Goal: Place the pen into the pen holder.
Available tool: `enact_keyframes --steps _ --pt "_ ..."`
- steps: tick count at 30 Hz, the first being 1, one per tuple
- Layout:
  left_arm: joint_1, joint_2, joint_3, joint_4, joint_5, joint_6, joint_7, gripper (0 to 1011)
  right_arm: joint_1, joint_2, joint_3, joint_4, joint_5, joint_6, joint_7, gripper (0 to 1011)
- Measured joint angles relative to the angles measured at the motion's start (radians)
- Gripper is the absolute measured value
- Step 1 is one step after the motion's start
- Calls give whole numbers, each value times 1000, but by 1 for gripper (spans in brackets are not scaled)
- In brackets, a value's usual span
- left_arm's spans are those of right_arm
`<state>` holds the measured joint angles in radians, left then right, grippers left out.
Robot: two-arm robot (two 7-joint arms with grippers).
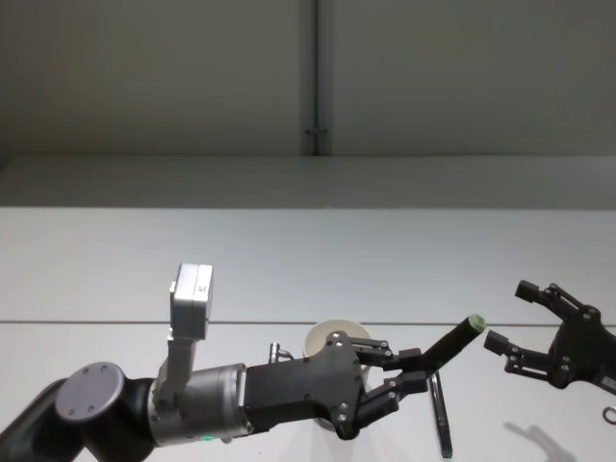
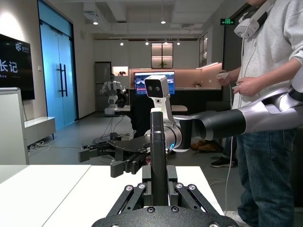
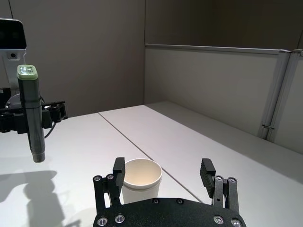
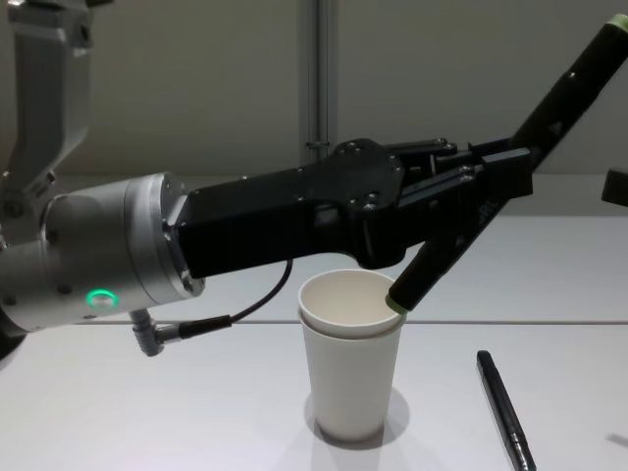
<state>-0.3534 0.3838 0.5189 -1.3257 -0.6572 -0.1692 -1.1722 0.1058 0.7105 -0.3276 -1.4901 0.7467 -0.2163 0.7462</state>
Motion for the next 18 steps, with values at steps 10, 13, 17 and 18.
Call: enact_keyframes --steps 10,13,17,18 --pt "0 0 0 0 0 0 0 185 -15 10 18 -19 62 20 105 1008" --pt "0 0 0 0 0 0 0 185 -19 16 19 -28 78 22 130 1008" --pt "0 0 0 0 0 0 0 185 -21 23 17 -40 95 24 159 1009" --pt "0 0 0 0 0 0 0 185 -21 26 14 -45 103 27 171 1008"
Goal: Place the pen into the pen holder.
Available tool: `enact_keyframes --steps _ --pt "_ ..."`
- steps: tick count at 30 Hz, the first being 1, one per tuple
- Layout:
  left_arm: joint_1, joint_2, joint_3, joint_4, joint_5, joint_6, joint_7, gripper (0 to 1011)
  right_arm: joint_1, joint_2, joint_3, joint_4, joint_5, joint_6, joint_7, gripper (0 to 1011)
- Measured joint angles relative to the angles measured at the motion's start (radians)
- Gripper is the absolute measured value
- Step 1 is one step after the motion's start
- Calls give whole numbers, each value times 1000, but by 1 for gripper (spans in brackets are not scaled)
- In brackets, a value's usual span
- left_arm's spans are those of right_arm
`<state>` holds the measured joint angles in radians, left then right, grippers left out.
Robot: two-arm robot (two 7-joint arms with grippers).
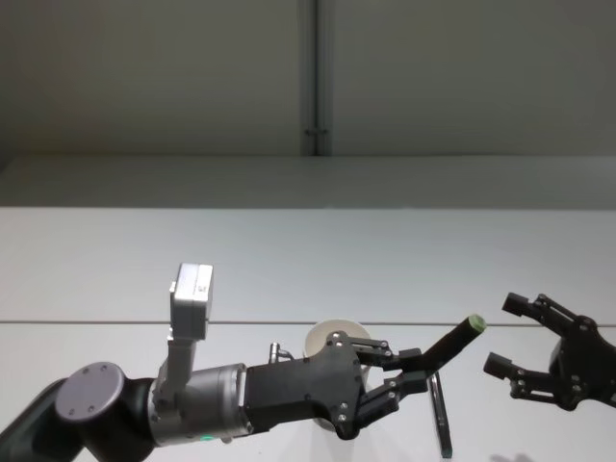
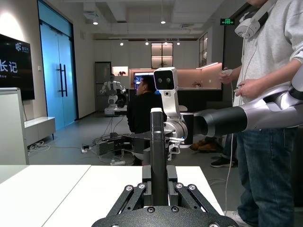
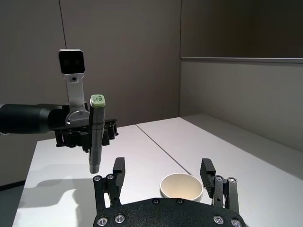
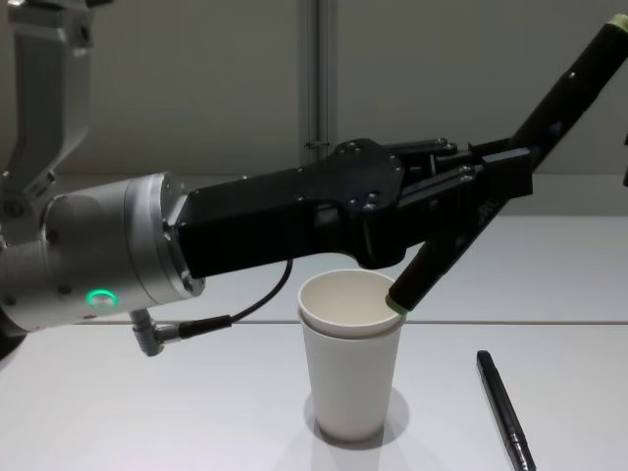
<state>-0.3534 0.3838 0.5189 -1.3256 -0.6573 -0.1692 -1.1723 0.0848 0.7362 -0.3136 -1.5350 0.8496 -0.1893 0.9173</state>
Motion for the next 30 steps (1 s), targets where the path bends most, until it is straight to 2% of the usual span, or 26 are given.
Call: enact_keyframes --steps 11,21,30 --pt "0 0 0 0 0 0 0 185 14 13 -33 -19 42 17 63 1009" --pt "0 0 0 0 0 0 0 185 28 25 -60 -23 106 38 123 1009" --pt "0 0 0 0 0 0 0 185 47 16 -83 -18 135 50 133 1008"
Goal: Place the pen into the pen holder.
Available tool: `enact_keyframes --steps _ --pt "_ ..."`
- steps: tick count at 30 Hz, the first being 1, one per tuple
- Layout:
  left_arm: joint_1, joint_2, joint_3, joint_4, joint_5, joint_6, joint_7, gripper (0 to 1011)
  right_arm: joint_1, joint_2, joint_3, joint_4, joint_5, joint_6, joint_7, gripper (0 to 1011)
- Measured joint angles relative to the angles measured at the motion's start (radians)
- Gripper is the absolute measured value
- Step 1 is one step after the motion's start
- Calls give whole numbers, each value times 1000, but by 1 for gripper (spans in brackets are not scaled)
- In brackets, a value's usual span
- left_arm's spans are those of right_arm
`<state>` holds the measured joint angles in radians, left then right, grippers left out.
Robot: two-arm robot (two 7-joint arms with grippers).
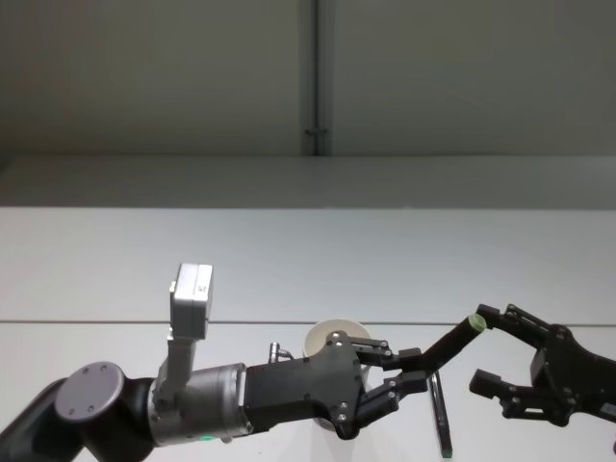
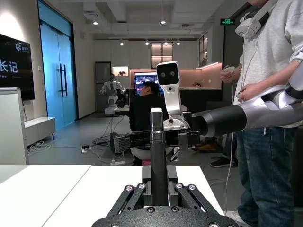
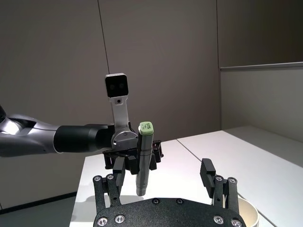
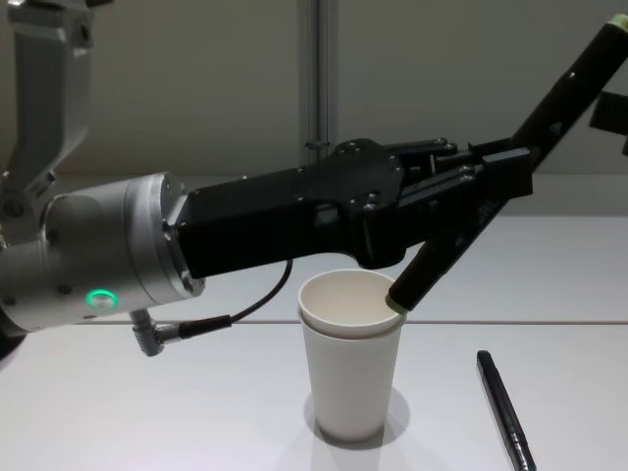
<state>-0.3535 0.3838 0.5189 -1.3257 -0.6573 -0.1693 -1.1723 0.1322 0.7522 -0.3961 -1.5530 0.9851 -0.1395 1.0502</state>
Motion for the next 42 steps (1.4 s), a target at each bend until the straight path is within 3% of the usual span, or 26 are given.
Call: enact_keyframes --steps 13,42 --pt "0 0 0 0 0 0 0 185 30 -13 -39 -2 28 21 11 1008" --pt "0 0 0 0 0 0 0 185 73 -56 -96 1 2 18 -38 1008"
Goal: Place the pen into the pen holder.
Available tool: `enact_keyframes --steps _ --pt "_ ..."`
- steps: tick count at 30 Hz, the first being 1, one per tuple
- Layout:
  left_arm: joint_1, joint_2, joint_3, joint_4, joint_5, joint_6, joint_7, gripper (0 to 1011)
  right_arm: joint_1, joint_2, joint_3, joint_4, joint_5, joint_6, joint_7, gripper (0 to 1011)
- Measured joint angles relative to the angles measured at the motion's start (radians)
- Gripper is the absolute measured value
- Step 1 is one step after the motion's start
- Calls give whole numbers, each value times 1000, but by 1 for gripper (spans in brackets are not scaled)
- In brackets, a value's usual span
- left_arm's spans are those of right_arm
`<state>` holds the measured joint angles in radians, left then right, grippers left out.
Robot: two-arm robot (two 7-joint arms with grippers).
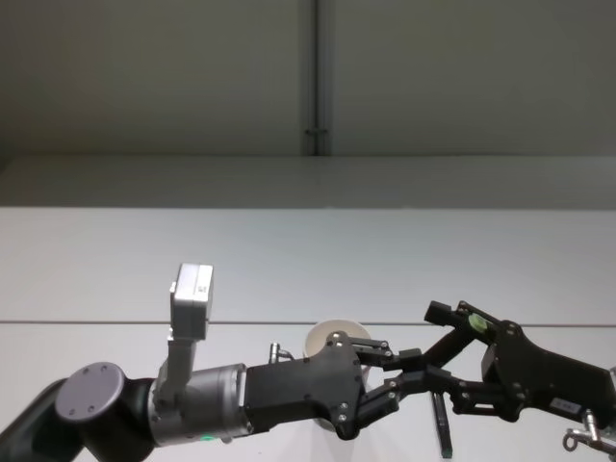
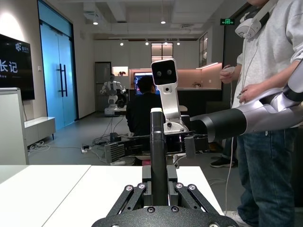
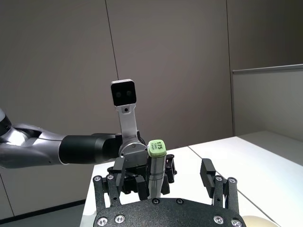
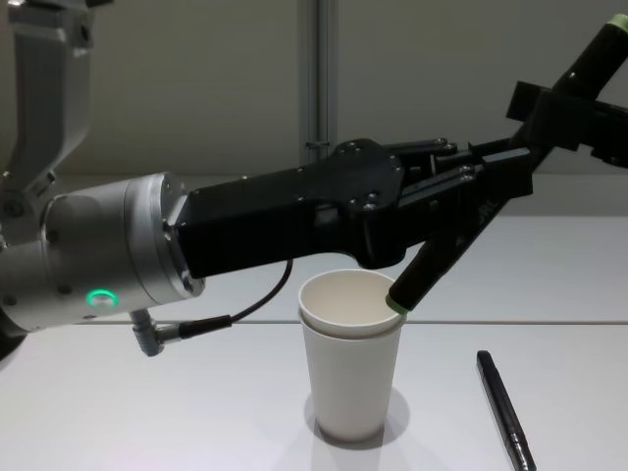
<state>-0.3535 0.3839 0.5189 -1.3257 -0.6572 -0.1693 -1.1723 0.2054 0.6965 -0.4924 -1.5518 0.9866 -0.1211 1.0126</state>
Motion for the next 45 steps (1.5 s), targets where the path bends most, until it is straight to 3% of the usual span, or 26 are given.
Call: enact_keyframes --steps 17,25,28,31,37,45 --pt "0 0 0 0 0 0 0 185 -1 1 1 1 1 -1 1 970" --pt "0 0 0 0 0 0 0 185 -2 2 2 0 2 0 1 778" --pt "0 0 0 0 0 0 0 185 -2 2 3 0 2 0 1 641" --pt "0 0 0 0 0 0 0 185 -2 2 3 0 2 1 1 583" --pt "0 0 0 0 0 0 2 185 -2 2 3 0 1 1 2 367" --pt "0 0 -1 0 0 0 3 185 -2 2 3 0 1 1 2 268"
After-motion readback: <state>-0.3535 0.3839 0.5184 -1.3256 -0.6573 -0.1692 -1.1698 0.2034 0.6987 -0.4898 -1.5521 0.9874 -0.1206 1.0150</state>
